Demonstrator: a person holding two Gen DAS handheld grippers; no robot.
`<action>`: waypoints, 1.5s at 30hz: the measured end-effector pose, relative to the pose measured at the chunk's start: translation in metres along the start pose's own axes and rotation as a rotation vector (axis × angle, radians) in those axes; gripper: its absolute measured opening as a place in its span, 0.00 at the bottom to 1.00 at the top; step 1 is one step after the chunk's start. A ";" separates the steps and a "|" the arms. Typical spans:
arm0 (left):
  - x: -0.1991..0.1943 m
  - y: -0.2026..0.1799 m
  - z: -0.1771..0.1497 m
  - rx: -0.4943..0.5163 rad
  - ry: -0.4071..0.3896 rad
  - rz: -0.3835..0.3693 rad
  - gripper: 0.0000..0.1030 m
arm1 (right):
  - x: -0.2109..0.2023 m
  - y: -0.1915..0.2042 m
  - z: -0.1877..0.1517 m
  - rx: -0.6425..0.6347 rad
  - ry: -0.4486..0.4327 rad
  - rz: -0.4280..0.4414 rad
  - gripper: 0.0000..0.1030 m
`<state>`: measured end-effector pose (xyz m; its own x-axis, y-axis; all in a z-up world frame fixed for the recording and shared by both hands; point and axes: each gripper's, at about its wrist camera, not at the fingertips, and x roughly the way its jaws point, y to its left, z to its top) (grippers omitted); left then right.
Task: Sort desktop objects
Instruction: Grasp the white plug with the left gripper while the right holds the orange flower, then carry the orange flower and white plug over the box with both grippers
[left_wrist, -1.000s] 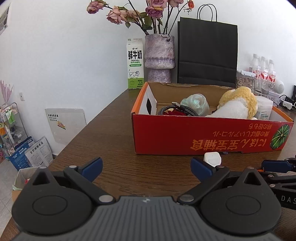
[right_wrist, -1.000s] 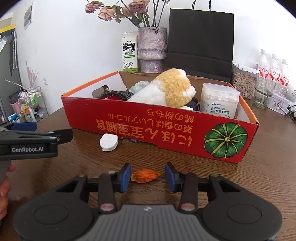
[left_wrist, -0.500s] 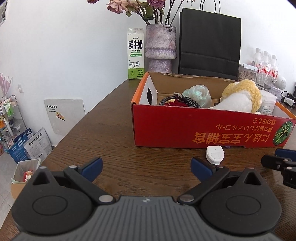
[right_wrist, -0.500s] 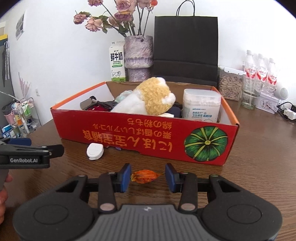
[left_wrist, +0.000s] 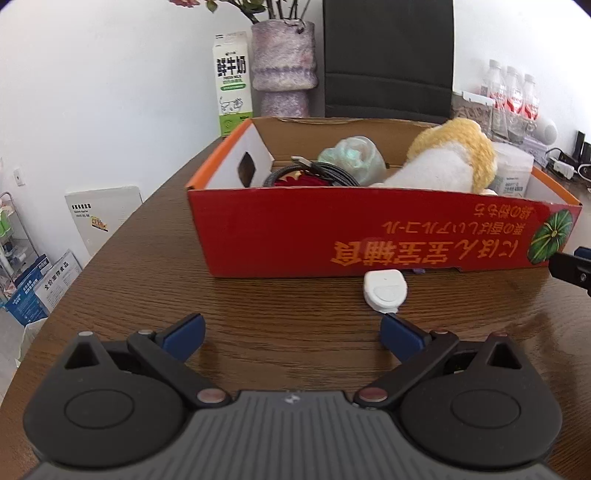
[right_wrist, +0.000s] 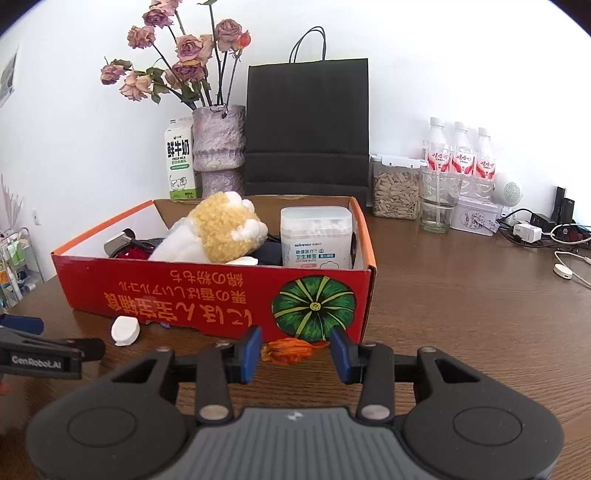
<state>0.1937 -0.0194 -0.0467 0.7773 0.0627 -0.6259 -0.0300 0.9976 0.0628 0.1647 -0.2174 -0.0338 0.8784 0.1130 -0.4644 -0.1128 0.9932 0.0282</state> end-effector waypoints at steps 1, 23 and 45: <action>0.000 -0.007 0.001 0.011 -0.006 -0.001 1.00 | 0.000 0.000 0.000 0.000 -0.001 -0.002 0.38; 0.006 -0.026 0.011 -0.040 -0.048 -0.079 0.28 | -0.003 0.005 0.000 -0.017 -0.010 0.017 0.38; -0.041 -0.014 0.002 -0.063 -0.240 -0.080 0.28 | -0.030 0.017 -0.002 -0.059 -0.160 0.015 0.38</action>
<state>0.1634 -0.0361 -0.0208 0.9054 -0.0177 -0.4241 0.0041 0.9994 -0.0330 0.1353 -0.2045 -0.0211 0.9385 0.1351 -0.3176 -0.1492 0.9886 -0.0201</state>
